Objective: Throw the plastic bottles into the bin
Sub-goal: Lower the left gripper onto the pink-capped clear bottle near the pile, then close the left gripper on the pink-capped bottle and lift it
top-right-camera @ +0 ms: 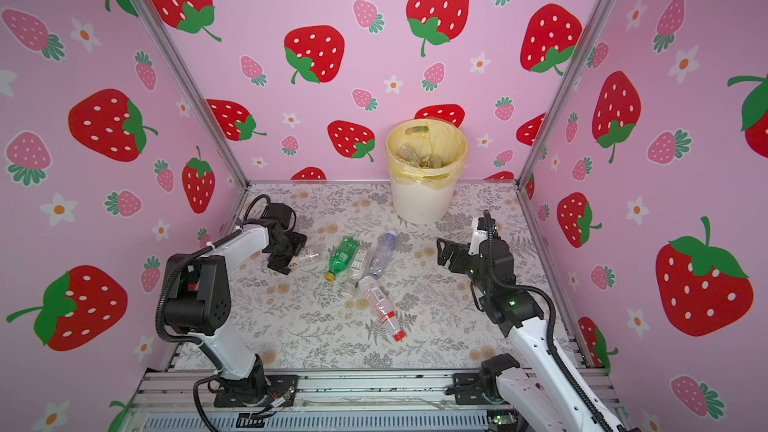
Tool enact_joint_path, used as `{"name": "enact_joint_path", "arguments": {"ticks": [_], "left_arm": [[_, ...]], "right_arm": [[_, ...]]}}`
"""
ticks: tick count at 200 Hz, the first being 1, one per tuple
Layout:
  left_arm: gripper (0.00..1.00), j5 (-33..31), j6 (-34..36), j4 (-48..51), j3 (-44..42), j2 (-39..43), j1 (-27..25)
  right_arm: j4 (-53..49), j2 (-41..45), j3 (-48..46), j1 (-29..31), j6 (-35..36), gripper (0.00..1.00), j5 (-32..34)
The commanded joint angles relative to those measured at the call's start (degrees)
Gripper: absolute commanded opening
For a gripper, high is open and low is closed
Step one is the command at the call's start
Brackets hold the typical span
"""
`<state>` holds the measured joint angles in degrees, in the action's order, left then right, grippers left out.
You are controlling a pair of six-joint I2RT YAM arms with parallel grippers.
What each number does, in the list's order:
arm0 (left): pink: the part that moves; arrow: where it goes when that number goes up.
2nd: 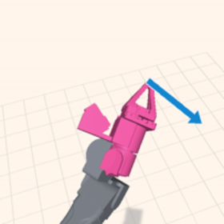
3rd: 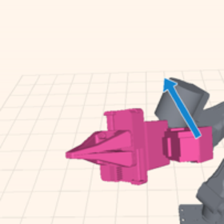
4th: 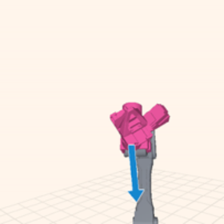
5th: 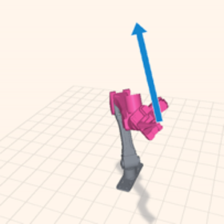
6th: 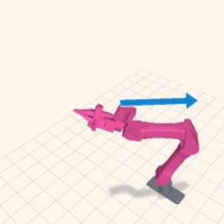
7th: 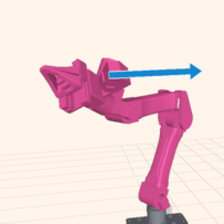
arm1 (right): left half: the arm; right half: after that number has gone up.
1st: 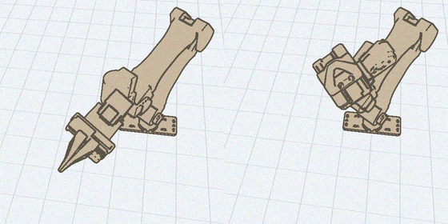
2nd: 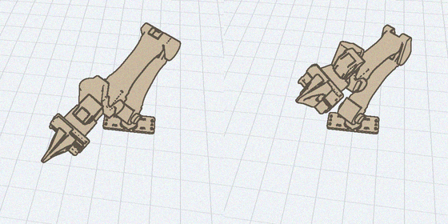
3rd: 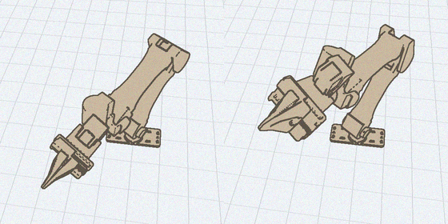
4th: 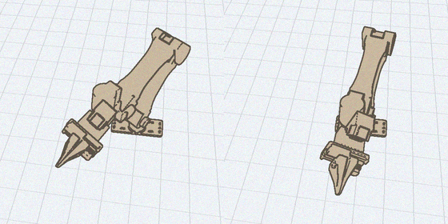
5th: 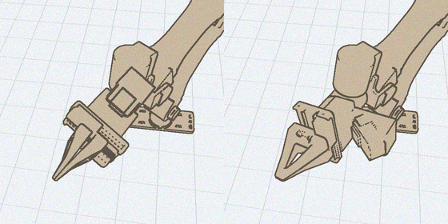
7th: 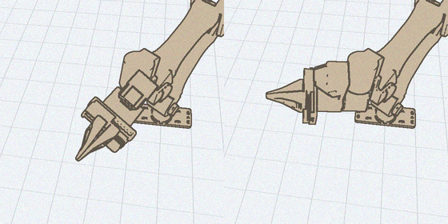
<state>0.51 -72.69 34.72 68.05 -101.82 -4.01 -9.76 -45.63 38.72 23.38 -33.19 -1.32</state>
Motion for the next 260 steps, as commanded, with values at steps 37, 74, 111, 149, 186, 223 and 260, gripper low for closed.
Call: {"name": "enact_joint_path", "arguments": {"ticks": [37,74,111,149,186,223,260], "left_arm": [[0.89,0.18,-0.66,-0.39,-2.79,-1.49,1.68],[0.82,-0.07,2.34,-0.74,-2.60,-1.56,2.42],[0.68,-0.62,6.30,-5.27,-4.60,1.05,2.60],[0.57,0.69,12.16,-8.64,-4.83,3.71,2.72],[0.54,5.70,17.96,-14.07,-6.05,8.01,2.76],[0.53,13.21,23.92,-19.85,-8.17,12.13,2.20],[0.53,15.78,29.24,-20.40,-8.07,15.78,0.87]], "right_arm": [[-1.32,1.09,0.31,0.01,-0.47,0.99,2.20],[-0.97,0.29,0.65,0.00,-0.38,0.99,2.03],[-1.23,0.56,0.49,0.05,-0.93,0.99,2.46],[-1.46,0.71,0.48,0.00,-0.76,0.99,2.73],[-1.68,-0.30,0.39,0.05,-0.45,0.99,2.20],[-2.79,-0.67,0.01,0.04,0.31,0.99,3.14],[-3.76,-1.17,-0.57,0.05,1.19,0.99,4.46]]}}
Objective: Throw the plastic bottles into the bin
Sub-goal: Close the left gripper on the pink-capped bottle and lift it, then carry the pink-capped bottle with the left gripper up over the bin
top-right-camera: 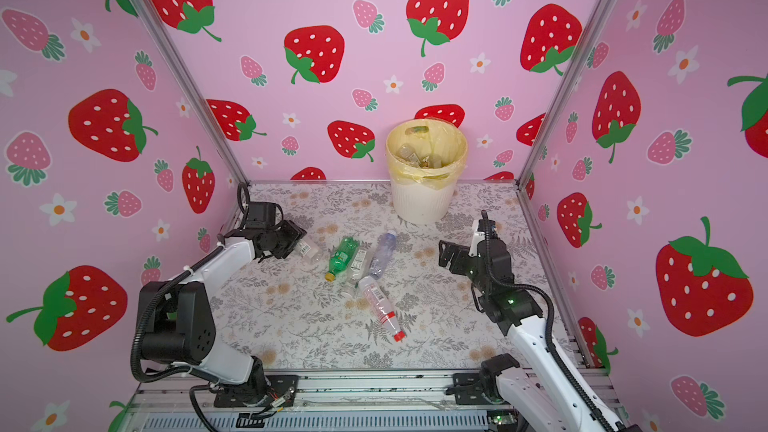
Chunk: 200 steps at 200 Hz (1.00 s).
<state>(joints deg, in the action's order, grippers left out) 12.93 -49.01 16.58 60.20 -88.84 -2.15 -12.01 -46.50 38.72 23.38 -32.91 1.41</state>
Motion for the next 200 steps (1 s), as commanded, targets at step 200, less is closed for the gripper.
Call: {"name": "enact_joint_path", "arguments": {"ticks": [200], "left_arm": [[0.53,20.50,13.15,-16.37,19.09,0.40,-17.19]], "right_arm": [[-2.76,-3.57,-3.24,0.00,4.08,0.99,6.32]]}}
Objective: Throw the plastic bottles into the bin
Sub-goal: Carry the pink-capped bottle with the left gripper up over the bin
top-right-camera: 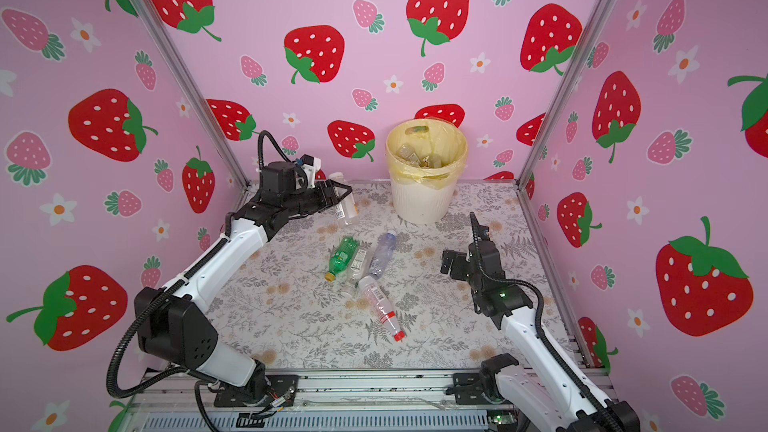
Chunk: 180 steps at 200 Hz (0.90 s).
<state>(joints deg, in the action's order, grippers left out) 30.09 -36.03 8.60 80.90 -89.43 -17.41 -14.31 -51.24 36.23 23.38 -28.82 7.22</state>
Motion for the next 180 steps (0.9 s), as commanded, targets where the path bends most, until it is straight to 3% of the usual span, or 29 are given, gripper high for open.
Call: {"name": "enact_joint_path", "arguments": {"ticks": [1,50,85,119,136,154,167,176,180], "left_arm": [[0.53,3.24,0.26,-8.45,-1.75,1.05,-2.02],[0.53,-1.99,1.03,-9.26,-2.98,3.04,-5.05],[0.54,-10.99,2.75,-6.37,4.66,0.97,-8.36],[0.54,-12.90,2.46,-2.14,26.63,-11.85,-11.55],[0.54,-15.60,4.04,2.58,43.74,-22.79,-13.13],[0.57,-16.51,3.29,9.79,68.56,-38.53,-13.66],[0.68,-16.55,0.03,10.14,81.19,-48.05,-13.61],[0.76,-17.75,-2.15,8.31,83.53,-51.59,-13.37],[0.86,-18.48,-3.01,7.34,82.93,-51.96,-13.19]], "right_arm": [[-0.46,1.25,-0.78,0.00,-0.05,0.99,0.51],[-0.47,2.60,-1.07,0.02,0.25,0.99,1.60],[-0.54,2.32,-1.07,0.02,0.60,0.99,1.74],[-0.77,2.14,-1.21,0.00,0.46,0.99,1.48],[-0.90,2.26,-1.22,0.01,0.04,0.99,1.20],[-1.14,2.53,-1.11,0.00,-0.42,0.99,1.08],[-1.50,2.87,-0.75,0.01,-0.84,0.99,1.08],[-1.65,3.23,-0.56,0.00,-1.27,0.99,0.68],[-1.74,3.40,-0.56,0.01,-1.37,0.99,0.36]]}}
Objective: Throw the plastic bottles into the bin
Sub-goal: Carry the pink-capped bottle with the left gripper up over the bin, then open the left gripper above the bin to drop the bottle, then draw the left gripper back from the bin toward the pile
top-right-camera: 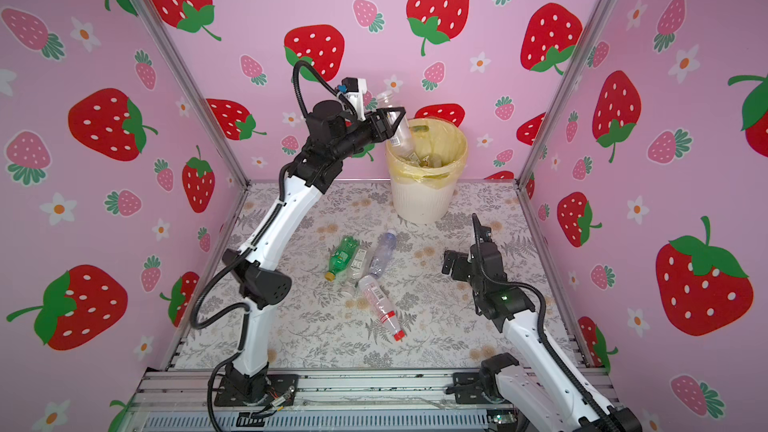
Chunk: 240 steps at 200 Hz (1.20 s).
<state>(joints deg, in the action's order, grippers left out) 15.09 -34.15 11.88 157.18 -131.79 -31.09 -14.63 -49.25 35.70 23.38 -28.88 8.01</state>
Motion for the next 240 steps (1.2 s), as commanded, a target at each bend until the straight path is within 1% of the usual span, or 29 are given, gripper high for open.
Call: {"name": "enact_joint_path", "arguments": {"ticks": [1,12,27,36,60,71,82,98,115,147,193,223,240], "left_arm": [[0.87,-3.62,-5.10,3.69,6.39,-9.66,0.50],[1.00,-4.38,-8.10,0.50,1.60,-8.51,1.22],[0.99,-3.87,-9.51,-4.58,-6.06,-4.87,1.90],[0.99,-4.57,-8.04,-4.31,-8.10,-2.75,1.92],[0.99,-4.03,-5.00,-4.54,-12.54,3.67,1.87],[0.99,-4.60,-3.76,-4.48,-14.09,6.24,1.85],[0.99,-6.76,-3.20,-2.95,-14.28,7.68,1.83],[0.99,-6.83,-2.85,-0.77,-13.85,8.78,2.34],[0.99,-6.91,-2.57,-0.50,-16.66,11.10,2.53],[0.99,-6.41,-2.91,-5.04,-29.74,19.53,2.58],[0.99,-5.40,2.63,-4.76,-46.16,31.22,3.30],[0.99,-3.30,1.57,-3.01,-56.00,36.72,6.65],[0.99,0.23,0.76,-1.71,-60.89,39.06,9.24]], "right_arm": [[-1.39,1.47,0.02,0.01,-1.33,0.99,-0.49],[-1.92,2.20,0.17,0.08,-1.67,0.99,-0.96],[-2.95,3.22,0.44,0.07,-1.79,0.99,-0.77],[-3.52,4.01,0.28,0.04,-1.85,0.99,-0.45],[-3.36,5.62,-0.62,0.00,-1.87,0.99,-0.16],[-2.81,5.41,-0.87,0.04,-1.88,0.99,-0.38],[-2.13,4.74,-0.90,0.05,-2.03,0.99,-0.91],[-1.32,3.23,-0.52,0.04,-2.31,0.99,-2.03],[-1.04,1.99,0.09,0.02,-2.44,0.99,-2.89],[-0.58,1.88,-0.29,0.04,-2.34,0.99,-3.58],[0.15,1.36,-1.86,0.09,-1.81,0.99,-5.50],[2.38,1.00,-3.29,0.31,-1.36,0.99,-8.95],[3.45,0.76,-3.91,1.15,-1.44,0.99,-9.79]]}}
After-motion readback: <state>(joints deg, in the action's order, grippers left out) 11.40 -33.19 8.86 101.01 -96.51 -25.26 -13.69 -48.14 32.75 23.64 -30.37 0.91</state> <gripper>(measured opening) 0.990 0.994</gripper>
